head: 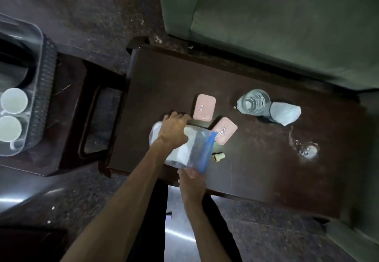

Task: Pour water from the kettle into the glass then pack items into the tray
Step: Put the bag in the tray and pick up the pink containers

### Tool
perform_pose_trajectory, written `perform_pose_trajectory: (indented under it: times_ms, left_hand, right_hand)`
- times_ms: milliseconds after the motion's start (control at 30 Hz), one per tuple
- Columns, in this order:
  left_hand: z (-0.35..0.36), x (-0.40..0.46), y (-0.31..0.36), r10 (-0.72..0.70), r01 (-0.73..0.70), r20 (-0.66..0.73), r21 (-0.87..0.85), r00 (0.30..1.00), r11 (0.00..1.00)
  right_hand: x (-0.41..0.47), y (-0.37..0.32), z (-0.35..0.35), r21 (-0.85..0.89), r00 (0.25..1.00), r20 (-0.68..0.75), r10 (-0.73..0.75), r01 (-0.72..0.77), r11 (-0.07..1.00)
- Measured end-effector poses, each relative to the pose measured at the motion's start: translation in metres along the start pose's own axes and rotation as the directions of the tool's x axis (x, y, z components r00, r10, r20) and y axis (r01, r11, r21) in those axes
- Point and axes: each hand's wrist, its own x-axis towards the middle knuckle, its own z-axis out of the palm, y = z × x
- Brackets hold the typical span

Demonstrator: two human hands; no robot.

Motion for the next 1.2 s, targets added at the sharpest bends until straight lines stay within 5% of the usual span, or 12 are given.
perform_pose_trajectory:
  times_ms: [233,433,600,767,967,1100,1200]
  left_hand:
    - [-0.041,-0.032,-0.027,-0.070,0.060,-0.003,-0.484,0.998,0.873]
    - [-0.097,-0.084,-0.049,-0.130,0.067,0.006,-0.881,0.991,0.468]
    - [-0.120,-0.118,-0.065,-0.171,0.053,0.006,-0.960,0.985,0.275]
    - [-0.135,-0.145,-0.094,-0.230,0.025,0.013,-0.999,0.973,0.048]
    - [-0.147,-0.176,-0.146,-0.274,-0.058,-0.029,-0.993,0.961,-0.099]
    - [-0.158,-0.190,-0.180,-0.461,-0.079,0.014,-0.980,0.887,-0.181]
    - [-0.171,-0.204,-0.204,-0.546,-0.114,0.014,-0.973,0.838,-0.201]
  right_hand:
    - [-0.005,-0.010,-0.023,0.278,1.000,0.003,-0.009,0.008,0.961]
    - [-0.020,-0.075,-0.067,0.557,0.956,0.153,-0.252,0.128,0.821]
    - [-0.041,-0.132,-0.087,0.511,0.809,0.390,-0.441,0.208,0.834]
    - [-0.067,-0.173,-0.073,0.495,0.754,0.439,-0.488,0.250,0.832]
    - [-0.102,-0.216,-0.038,0.462,0.622,0.471,-0.626,0.431,0.775]
    - [-0.121,-0.238,-0.002,0.445,0.490,0.509,-0.708,0.554,0.704]
    - [-0.140,-0.255,0.028,0.496,0.385,0.641,-0.664,0.453,0.741]
